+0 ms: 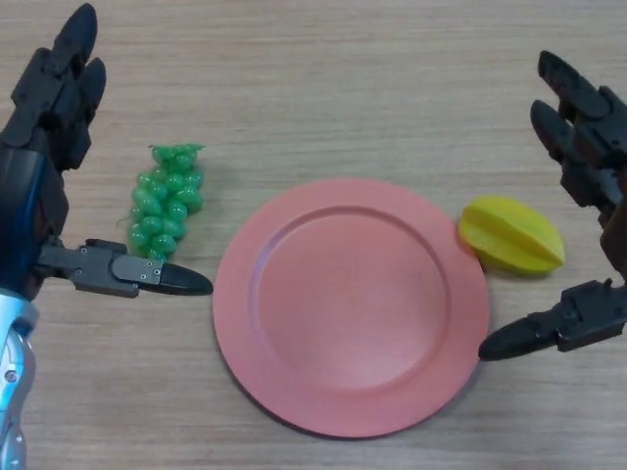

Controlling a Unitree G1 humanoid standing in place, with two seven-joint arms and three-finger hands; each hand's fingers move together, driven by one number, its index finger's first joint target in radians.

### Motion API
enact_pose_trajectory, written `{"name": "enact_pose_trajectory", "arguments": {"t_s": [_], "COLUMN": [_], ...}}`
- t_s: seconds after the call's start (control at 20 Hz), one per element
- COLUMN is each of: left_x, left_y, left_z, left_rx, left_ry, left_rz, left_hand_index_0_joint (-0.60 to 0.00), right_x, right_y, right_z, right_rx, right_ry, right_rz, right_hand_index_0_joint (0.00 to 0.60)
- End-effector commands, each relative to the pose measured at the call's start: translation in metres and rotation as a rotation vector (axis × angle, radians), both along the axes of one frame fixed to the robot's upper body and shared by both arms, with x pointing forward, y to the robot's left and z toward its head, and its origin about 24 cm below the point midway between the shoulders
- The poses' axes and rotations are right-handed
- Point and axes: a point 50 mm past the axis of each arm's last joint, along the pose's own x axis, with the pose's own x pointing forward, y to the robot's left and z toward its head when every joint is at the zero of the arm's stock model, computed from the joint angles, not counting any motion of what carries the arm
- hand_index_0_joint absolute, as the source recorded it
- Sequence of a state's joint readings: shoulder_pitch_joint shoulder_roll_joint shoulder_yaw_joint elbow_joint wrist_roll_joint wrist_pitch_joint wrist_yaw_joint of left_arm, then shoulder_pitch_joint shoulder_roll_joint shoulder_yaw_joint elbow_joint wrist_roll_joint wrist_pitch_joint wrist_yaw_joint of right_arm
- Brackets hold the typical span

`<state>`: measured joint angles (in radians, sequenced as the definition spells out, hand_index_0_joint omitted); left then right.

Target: Pick up the yellow starfruit and place it on the plate

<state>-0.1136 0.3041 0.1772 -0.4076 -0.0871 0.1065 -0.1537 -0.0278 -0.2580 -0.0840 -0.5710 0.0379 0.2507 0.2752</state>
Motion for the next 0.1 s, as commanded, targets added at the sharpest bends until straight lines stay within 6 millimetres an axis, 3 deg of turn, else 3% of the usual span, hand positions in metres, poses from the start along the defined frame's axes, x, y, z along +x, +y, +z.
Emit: {"name": "enact_pose_trajectory", "arguments": {"t_s": [0.05, 0.1], "left_x": [-0.0120, -0.0116], "left_y": [0.0104, 0.0119], "left_z": [0.0325, 0.0316], "left_rx": [0.056, 0.067], "left_ry": [-0.258, -0.260], "left_rz": [0.060, 0.068], "left_hand_index_0_joint": [0.000, 0.000], "right_x": [-0.0106, -0.0099], "right_y": [-0.0007, 0.0003], "right_z": [0.0292, 0.0300], "right_rx": [-0.007, -0.017], "right_ry": [-0.202, -0.208], "right_rz": [0.018, 0.019], "right_hand_index_0_joint": [0.000, 0.000]}}
